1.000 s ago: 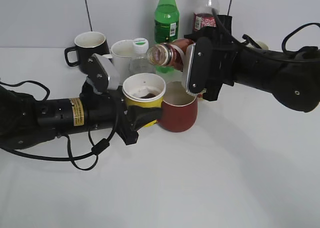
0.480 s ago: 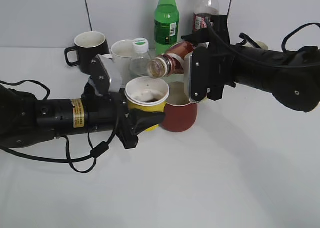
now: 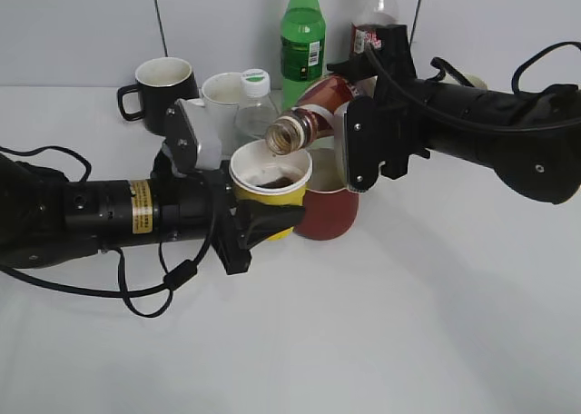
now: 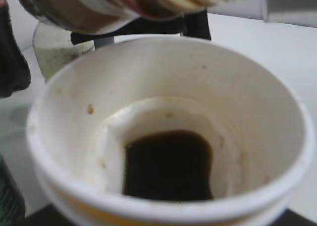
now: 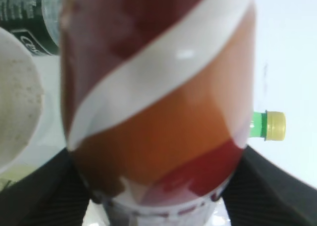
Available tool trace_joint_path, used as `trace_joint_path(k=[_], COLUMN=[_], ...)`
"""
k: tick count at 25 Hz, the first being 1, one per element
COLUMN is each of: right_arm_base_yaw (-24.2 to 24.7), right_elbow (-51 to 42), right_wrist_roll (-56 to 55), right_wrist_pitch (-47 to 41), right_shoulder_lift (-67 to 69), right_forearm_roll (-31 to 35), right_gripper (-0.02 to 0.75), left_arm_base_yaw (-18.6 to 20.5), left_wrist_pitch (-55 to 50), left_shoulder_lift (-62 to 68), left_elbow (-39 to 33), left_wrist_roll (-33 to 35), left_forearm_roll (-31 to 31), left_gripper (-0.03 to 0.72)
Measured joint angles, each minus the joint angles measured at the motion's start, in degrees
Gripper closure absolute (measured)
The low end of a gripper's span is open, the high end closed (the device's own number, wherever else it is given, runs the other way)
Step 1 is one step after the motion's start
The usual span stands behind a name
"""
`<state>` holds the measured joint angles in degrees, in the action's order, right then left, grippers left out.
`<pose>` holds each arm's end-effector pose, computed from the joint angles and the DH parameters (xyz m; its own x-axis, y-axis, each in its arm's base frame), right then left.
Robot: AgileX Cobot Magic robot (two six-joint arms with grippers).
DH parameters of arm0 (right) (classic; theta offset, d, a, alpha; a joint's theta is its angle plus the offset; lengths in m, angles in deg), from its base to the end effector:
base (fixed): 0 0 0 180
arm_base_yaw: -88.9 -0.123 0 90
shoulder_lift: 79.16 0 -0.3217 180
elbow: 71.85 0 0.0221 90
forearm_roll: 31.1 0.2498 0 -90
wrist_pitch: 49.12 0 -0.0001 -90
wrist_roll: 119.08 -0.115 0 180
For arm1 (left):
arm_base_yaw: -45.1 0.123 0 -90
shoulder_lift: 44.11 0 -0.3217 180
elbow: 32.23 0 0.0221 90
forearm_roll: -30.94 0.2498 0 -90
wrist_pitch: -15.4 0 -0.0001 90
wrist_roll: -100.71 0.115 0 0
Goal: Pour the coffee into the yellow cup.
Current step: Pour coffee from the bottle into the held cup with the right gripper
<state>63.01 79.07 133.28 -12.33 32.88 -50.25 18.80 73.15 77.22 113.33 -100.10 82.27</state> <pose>0.3528 0.1963 0.2097 0.5887 -0.8034 -0.0889 -0.2679 -0.0901 -0.9592 0.2986 -0.2322 0.1480 -0.1165 0.2444 -0.9627 0.9347 0.3547 -0.0231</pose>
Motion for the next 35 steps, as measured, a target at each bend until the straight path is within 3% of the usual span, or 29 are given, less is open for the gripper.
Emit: trace_joint_path(k=[35], right_arm_base_yaw=[0.0], right_elbow=[0.0], right_wrist_roll=[10.9], right_wrist_pitch=[2.4], right_shoulder_lift=[0.0], right_forearm_roll=[0.7], right_gripper=[0.216], left_arm_base_yaw=[0.0], left_wrist_pitch=[0.3], left_shoulder_lift=[0.0], left_elbow=[0.1], left_wrist_roll=[0.0], left_forearm_roll=[3.0], left_gripper=[0.338])
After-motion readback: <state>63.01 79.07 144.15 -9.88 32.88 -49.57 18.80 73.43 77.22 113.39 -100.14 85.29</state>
